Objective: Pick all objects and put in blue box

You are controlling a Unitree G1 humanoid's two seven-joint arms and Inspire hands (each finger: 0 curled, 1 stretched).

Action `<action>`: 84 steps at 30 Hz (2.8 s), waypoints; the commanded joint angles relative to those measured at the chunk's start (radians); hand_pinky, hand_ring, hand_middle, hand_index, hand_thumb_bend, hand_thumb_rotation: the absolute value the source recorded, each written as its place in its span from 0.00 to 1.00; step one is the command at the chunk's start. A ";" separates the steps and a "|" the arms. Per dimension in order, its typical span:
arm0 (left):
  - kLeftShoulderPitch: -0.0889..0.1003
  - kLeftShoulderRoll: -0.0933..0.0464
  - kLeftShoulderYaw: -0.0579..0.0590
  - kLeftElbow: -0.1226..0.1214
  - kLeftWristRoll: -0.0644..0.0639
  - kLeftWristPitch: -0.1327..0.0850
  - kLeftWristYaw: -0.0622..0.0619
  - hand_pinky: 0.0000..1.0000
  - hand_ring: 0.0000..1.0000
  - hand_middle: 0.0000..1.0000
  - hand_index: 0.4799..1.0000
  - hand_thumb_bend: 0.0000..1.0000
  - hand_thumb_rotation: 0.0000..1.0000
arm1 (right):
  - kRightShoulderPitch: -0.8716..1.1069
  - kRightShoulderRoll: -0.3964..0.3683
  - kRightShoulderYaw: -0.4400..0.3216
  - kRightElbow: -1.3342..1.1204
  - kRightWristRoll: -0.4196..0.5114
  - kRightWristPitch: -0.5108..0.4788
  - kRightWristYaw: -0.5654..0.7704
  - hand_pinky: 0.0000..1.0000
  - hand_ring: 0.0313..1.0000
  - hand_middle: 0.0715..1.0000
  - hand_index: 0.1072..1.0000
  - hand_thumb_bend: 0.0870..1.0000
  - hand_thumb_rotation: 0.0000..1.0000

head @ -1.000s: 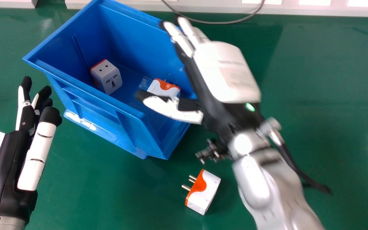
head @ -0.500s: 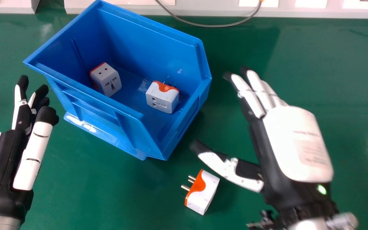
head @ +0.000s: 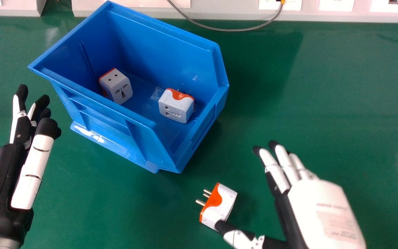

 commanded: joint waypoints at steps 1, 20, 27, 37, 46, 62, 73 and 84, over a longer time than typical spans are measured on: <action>0.001 0.006 0.005 -0.031 -0.004 -0.002 0.004 0.90 0.98 0.98 0.96 0.64 0.95 | -0.010 0.006 0.002 0.026 -0.022 -0.011 0.003 0.88 0.95 0.97 0.94 0.41 0.78; -0.013 0.008 0.000 -0.028 -0.002 0.005 0.008 0.90 0.98 0.99 0.96 0.64 0.96 | -0.207 0.072 0.013 0.201 -0.064 0.063 0.138 0.85 0.93 0.96 0.92 0.44 0.76; -0.021 0.009 0.002 -0.017 -0.005 0.000 0.006 0.90 0.98 0.99 0.96 0.63 0.96 | -0.243 0.075 0.028 0.243 -0.098 0.092 0.160 0.85 0.92 0.95 0.92 0.43 0.75; -0.019 0.009 0.002 -0.029 -0.007 0.009 0.005 0.90 0.98 0.99 0.96 0.64 0.96 | -0.301 0.076 0.056 0.307 -0.148 0.131 0.203 0.84 0.90 0.93 0.90 0.44 0.75; -0.016 0.012 0.006 -0.039 -0.012 0.023 0.002 0.90 0.98 0.99 0.96 0.64 0.96 | -0.361 0.084 0.083 0.346 -0.180 0.168 0.279 0.83 0.88 0.92 0.88 0.43 0.74; -0.016 0.015 0.012 -0.046 -0.023 0.035 -0.005 0.90 0.98 0.99 0.96 0.63 0.96 | -0.441 0.093 0.114 0.403 -0.204 0.200 0.344 0.75 0.81 0.84 0.76 0.41 0.71; -0.017 0.015 0.012 -0.052 -0.021 0.045 -0.005 0.90 0.98 0.99 0.96 0.64 0.96 | -0.514 0.144 0.084 0.527 -0.110 0.199 0.206 0.30 0.34 0.38 0.42 0.34 0.51; -0.023 0.017 0.008 -0.051 -0.017 0.050 -0.003 0.90 0.98 0.99 0.96 0.64 0.96 | -0.524 0.134 0.100 0.513 -0.114 0.236 0.225 0.14 0.19 0.26 0.42 0.44 0.14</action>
